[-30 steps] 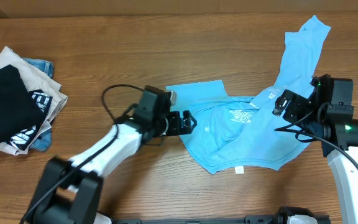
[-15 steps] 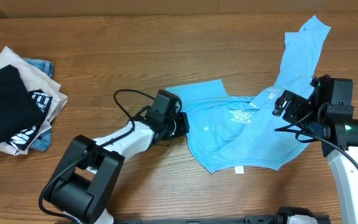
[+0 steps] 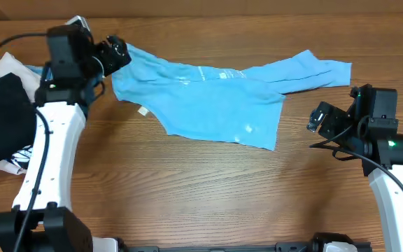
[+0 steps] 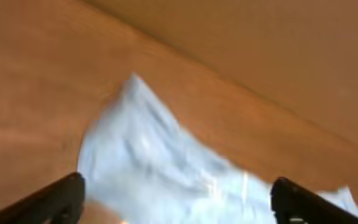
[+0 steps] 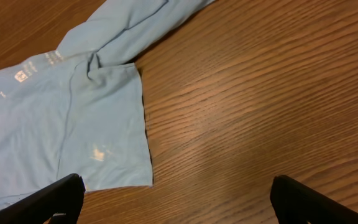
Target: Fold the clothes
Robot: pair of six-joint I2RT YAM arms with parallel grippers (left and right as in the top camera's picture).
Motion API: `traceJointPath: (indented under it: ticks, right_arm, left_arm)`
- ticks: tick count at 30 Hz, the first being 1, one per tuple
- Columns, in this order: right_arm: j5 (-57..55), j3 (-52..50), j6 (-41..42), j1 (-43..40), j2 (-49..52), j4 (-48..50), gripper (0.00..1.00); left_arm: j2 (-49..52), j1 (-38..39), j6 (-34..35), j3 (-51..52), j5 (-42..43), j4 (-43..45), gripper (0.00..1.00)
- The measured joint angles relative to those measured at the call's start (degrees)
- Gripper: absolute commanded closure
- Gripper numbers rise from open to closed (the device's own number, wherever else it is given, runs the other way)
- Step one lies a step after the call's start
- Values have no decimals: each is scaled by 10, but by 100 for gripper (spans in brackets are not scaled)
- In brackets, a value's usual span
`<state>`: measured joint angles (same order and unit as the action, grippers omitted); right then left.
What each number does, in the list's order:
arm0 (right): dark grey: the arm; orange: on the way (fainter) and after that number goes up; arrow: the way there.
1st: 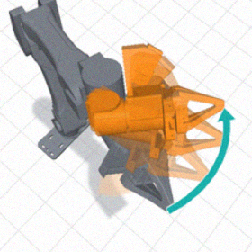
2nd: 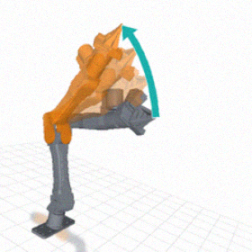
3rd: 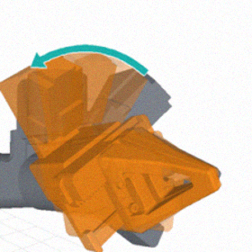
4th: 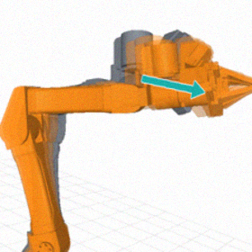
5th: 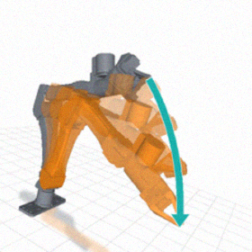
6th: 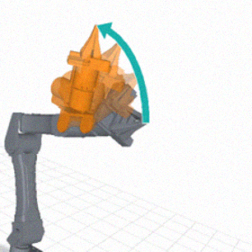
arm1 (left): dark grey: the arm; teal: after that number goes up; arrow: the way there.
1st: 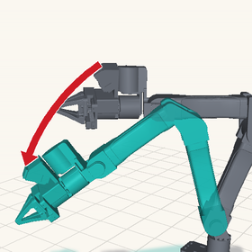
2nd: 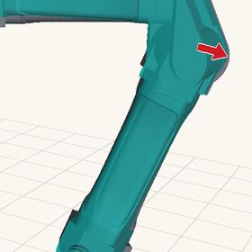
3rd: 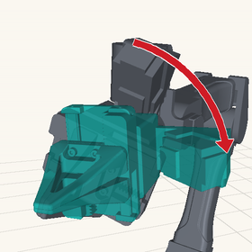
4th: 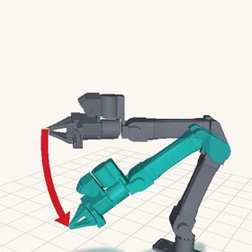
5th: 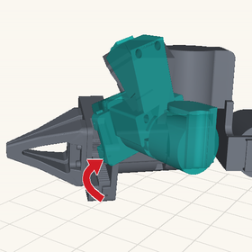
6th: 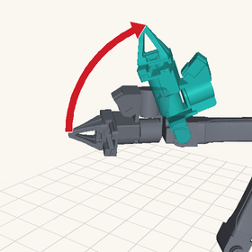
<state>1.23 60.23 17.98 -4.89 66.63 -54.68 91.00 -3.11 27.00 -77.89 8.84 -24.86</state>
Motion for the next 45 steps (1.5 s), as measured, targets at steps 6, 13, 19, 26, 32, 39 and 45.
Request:
traceJointPath:
  ticks: [6, 13, 19, 26, 32, 39, 45]
  right_arm:
    - [0, 0, 0, 0, 0, 0, 0]
    - [0, 0, 0, 0, 0, 0, 0]
    - [0, 0, 0, 0, 0, -2, 0]
    - [0, 0, 0, 0, 0, -4, 0]
    - [0, 0, 0, 0, 0, -4, 0]
    - [0, 0, 0, 0, 0, -4, 0]
    - [0, 0, 0, 0, 0, -3, 0]
  left_arm:
    - [4, 74, -3, -1, 82, -169, 0]
    - [75, 259, 52, 4, 86, -179, 0]
    - [184, 363, 198, 11, 84, -166, 0]
    - [245, 420, 320, 13, 72, -92, 8]
    - [256, 420, 374, 8, 39, -48, 50]
    - [274, 412, 386, 7, -27, -21, 96]
    - [267, 396, 371, 0, -40, -91, 96]
